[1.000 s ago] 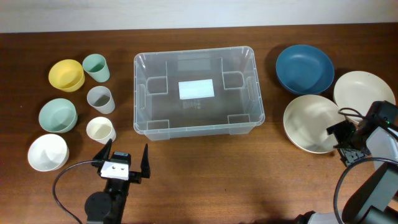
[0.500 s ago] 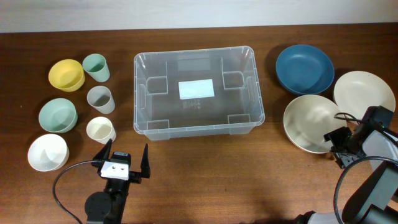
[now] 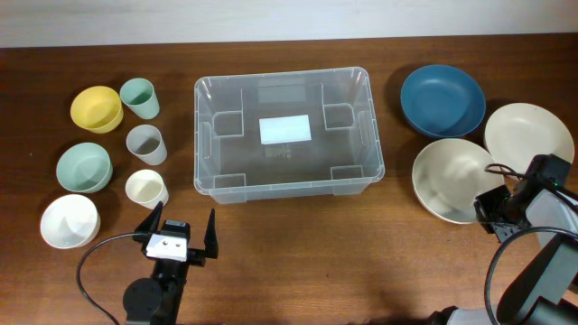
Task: Pack container
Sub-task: 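Grasp the cream bowl rim with the right gripper and lift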
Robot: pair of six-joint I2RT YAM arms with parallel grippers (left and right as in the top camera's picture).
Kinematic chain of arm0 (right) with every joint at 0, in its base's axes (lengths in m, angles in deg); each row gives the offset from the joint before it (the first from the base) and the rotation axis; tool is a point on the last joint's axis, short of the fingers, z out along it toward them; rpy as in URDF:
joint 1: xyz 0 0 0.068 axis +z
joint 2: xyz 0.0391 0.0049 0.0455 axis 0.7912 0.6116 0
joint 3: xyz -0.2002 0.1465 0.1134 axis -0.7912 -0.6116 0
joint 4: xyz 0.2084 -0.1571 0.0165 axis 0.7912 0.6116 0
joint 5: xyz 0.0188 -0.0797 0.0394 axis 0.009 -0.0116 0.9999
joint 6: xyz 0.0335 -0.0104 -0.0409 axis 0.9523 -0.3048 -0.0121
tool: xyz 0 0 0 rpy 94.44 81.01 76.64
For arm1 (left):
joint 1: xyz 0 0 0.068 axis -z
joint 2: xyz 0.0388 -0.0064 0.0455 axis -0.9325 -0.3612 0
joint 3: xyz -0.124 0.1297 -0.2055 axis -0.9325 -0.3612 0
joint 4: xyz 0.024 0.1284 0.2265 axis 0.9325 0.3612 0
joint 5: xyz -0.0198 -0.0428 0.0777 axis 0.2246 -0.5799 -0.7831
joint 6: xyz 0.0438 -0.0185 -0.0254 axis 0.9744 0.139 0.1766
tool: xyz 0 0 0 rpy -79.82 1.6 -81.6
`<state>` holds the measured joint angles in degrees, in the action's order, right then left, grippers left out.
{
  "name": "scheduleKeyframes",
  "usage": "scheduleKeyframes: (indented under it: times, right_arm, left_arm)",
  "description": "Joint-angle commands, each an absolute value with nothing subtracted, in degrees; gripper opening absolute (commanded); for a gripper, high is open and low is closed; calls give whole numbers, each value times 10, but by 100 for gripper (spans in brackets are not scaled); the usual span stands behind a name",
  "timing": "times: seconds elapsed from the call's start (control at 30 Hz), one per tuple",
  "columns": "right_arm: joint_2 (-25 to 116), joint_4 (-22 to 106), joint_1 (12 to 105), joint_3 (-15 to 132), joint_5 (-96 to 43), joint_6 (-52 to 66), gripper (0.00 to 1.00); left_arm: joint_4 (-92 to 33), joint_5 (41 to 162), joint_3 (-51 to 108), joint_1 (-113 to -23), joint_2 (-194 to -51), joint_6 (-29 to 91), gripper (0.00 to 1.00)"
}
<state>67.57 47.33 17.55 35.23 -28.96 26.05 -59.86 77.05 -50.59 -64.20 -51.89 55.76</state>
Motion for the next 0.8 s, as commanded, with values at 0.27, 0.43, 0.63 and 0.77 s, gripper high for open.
scheduleKeyframes:
  times: [0.27,0.43,0.63,0.77]
  right_arm:
    - [679,497,174,350,-285,264,4]
    - [679,525,173,350,-222,250,4]
    - [669,533,173,350,-152,217,4]
    - [646,534,173,350,-119,204,4]
  left_arm:
    - [-595,767,-507,-646,-515,550,100]
    - [-595,767,-507,-646,-515,550,100]
    - [-595,767,-507,-646,-515,550,99]
    - [-595,767,-507,-646,-515,550,100]
